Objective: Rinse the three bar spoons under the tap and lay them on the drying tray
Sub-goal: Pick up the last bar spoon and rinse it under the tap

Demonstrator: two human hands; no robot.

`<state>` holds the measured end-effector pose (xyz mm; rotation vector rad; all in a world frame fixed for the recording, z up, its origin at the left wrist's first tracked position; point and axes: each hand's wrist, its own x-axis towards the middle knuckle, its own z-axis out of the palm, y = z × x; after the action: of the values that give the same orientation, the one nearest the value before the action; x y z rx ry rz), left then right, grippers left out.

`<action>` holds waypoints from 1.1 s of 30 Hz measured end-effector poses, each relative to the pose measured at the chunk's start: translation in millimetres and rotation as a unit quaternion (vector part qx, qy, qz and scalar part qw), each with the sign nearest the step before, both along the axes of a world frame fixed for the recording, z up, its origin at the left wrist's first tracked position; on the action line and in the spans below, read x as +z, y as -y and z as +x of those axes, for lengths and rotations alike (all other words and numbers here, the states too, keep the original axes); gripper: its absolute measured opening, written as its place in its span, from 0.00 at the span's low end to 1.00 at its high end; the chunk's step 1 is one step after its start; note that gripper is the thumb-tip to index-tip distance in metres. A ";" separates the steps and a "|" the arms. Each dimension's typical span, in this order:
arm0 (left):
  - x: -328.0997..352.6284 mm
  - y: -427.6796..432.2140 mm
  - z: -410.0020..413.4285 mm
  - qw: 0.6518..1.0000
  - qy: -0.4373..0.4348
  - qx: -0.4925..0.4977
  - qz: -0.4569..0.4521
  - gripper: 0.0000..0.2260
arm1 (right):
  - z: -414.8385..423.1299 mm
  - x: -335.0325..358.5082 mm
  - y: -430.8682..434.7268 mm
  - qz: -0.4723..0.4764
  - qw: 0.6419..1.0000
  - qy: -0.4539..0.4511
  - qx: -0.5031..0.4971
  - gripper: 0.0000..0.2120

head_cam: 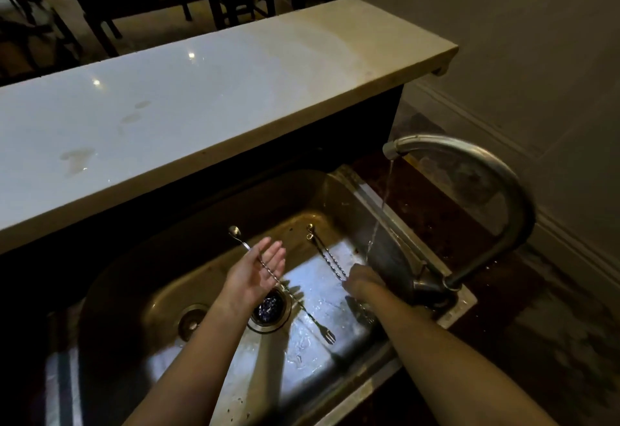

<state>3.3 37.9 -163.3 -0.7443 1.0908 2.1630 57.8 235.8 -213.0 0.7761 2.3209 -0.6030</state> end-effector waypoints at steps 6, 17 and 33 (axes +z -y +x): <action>-32.5 7.3 -2.5 0.998 0.048 0.037 0.006 0.13 | -6.6 -52.6 13.2 0.103 0.993 0.023 0.053 0.19; -69.5 -1.6 -4.0 0.998 0.056 0.018 -0.015 0.13 | -13.3 -72.4 6.4 0.139 0.989 -0.008 0.048 0.16; -2.2 -29.4 14.5 0.998 0.047 0.019 0.033 0.14 | 22.2 62.3 10.2 -0.117 0.965 -0.226 0.067 0.06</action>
<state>17.8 67.3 -165.5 -0.8341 0.9611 2.1625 80.1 225.6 -150.6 0.3941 2.6140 -1.0610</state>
